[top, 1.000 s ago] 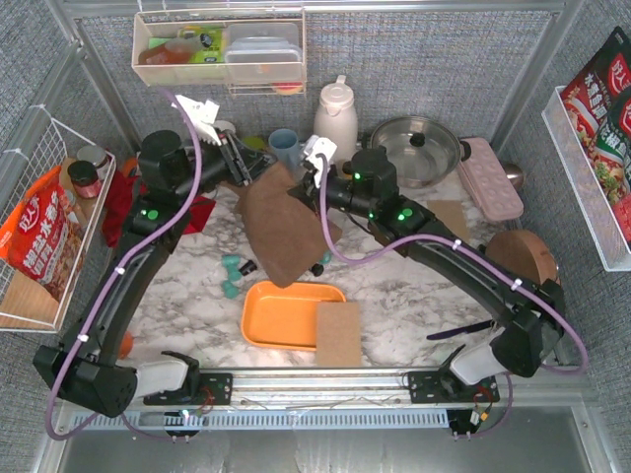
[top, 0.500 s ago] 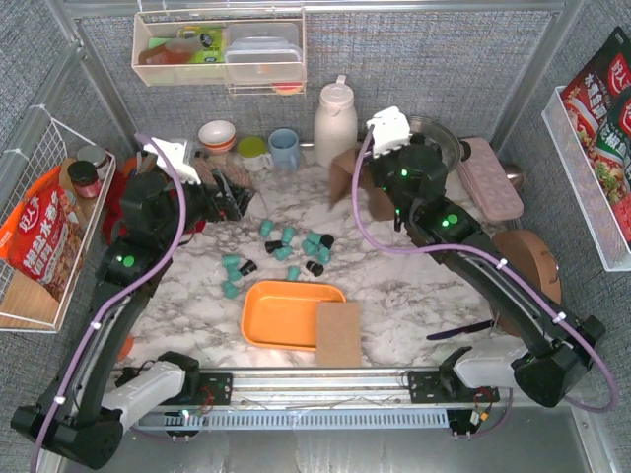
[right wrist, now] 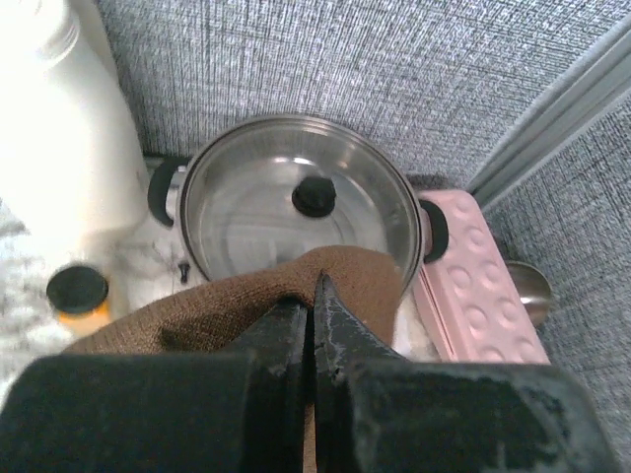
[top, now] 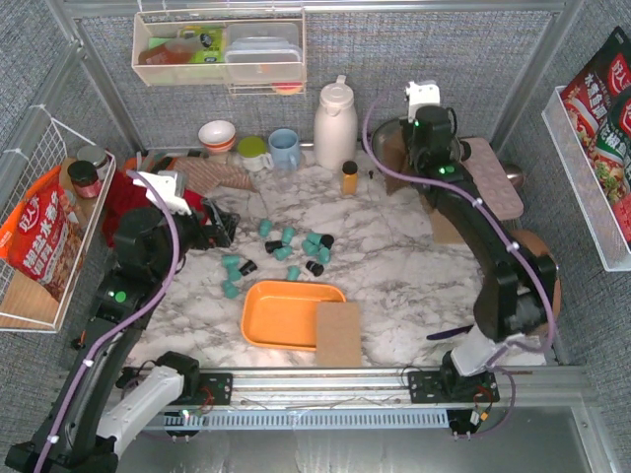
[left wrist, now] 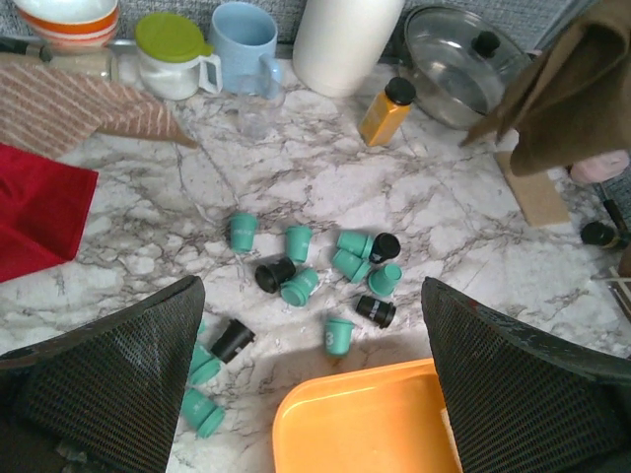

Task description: Mix the coffee capsules in the storage basket

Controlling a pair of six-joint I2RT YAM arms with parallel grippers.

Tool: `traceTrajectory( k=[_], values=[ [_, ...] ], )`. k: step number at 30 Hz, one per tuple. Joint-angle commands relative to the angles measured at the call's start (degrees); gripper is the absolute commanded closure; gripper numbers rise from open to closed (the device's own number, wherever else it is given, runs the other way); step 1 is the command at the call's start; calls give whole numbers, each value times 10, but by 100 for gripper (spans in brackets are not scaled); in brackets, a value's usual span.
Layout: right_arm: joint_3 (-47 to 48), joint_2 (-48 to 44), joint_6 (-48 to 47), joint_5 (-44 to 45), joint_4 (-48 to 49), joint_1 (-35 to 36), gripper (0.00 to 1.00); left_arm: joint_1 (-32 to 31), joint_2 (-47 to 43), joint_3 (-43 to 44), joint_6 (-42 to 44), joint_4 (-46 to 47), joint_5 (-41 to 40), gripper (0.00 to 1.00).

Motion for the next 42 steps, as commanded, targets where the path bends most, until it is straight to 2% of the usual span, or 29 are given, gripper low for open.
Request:
traceTrajectory(
  k=[1, 5, 11, 13, 15, 17, 20, 26, 33, 42],
  values=[
    [94, 87, 63, -32, 7, -30, 100, 1, -12, -25, -14, 26, -4, 1],
    [166, 188, 77, -34, -51, -36, 100, 1, -20, -49, -28, 35, -4, 1],
    [159, 276, 110, -20, -80, -46, 98, 1, -32, -71, -49, 43, -5, 1],
    [146, 283, 119, -12, -82, -51, 90, 0, -36, -74, -54, 42, -7, 1],
    [135, 283, 125, -13, -81, -58, 69, 1, -39, -76, -59, 41, -8, 1],
    [132, 276, 125, -23, -91, -63, 52, 1, -41, -76, -63, 41, -9, 1],
    [127, 244, 128, -31, -109, -64, 28, 0, -41, -76, -69, 40, -7, 1],
    [86, 122, 147, -28, -167, -62, 10, 1, -31, -74, -83, 21, -7, 1],
    [-31, -41, 143, -78, -205, -47, 4, 1, -8, -101, -99, -3, 0, 1],
    [-181, -223, 183, -129, -231, 22, 4, -37, -19, -150, -132, 22, 22, 2]
  ],
)
